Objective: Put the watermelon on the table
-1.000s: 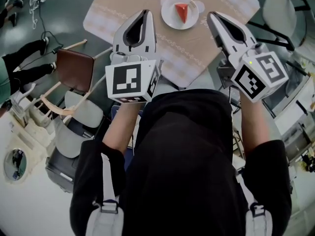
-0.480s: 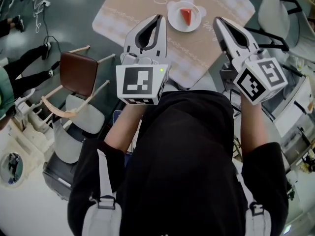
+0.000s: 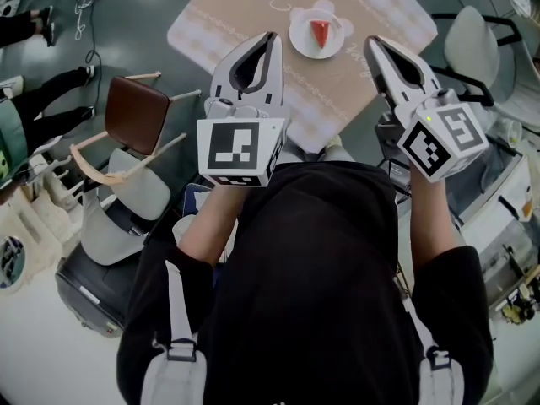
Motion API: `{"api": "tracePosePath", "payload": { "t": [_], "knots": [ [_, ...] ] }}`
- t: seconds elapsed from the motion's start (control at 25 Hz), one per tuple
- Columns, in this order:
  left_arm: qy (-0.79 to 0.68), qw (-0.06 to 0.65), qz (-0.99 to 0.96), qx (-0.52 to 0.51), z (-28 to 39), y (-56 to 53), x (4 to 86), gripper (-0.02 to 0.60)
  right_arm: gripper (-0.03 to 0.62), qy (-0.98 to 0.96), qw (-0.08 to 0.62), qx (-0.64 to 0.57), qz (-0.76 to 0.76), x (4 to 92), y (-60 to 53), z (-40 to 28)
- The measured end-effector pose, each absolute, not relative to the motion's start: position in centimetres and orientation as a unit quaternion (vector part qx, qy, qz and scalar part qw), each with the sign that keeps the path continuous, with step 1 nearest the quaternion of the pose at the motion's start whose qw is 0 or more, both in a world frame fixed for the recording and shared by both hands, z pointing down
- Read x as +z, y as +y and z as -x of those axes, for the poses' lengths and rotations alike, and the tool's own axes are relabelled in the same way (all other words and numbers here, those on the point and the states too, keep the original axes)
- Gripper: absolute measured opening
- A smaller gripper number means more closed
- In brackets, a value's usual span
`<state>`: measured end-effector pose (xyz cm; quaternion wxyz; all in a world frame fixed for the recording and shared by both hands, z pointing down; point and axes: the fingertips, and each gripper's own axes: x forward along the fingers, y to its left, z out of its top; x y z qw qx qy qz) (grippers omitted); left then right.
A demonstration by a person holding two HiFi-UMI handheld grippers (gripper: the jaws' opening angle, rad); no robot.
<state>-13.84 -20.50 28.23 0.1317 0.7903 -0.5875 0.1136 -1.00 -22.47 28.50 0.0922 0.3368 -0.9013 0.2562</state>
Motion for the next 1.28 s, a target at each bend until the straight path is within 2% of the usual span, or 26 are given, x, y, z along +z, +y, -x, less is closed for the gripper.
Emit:
{"api": "tracePosePath", "payload": {
  "t": [0.48,0.92,1.28],
  "knots": [
    [-0.602,0.127,-0.780,0.113,8.0,-13.9,26.7,0.012,0.011,-0.913,0.076,0.244,-0.317,27.2,-17.0,-4.7],
    [-0.621,0.100,-0.769,0.113,5.4,-7.7,24.7,0.012,0.011,-0.923,0.055,0.229,-0.303,25.2,-11.8,-7.4],
    [-0.638,0.105,-0.755,0.110,3.1,-2.6,24.4,0.012,0.011,-0.929,0.053,0.224,-0.289,24.7,-7.8,-10.3]
  ]
}}
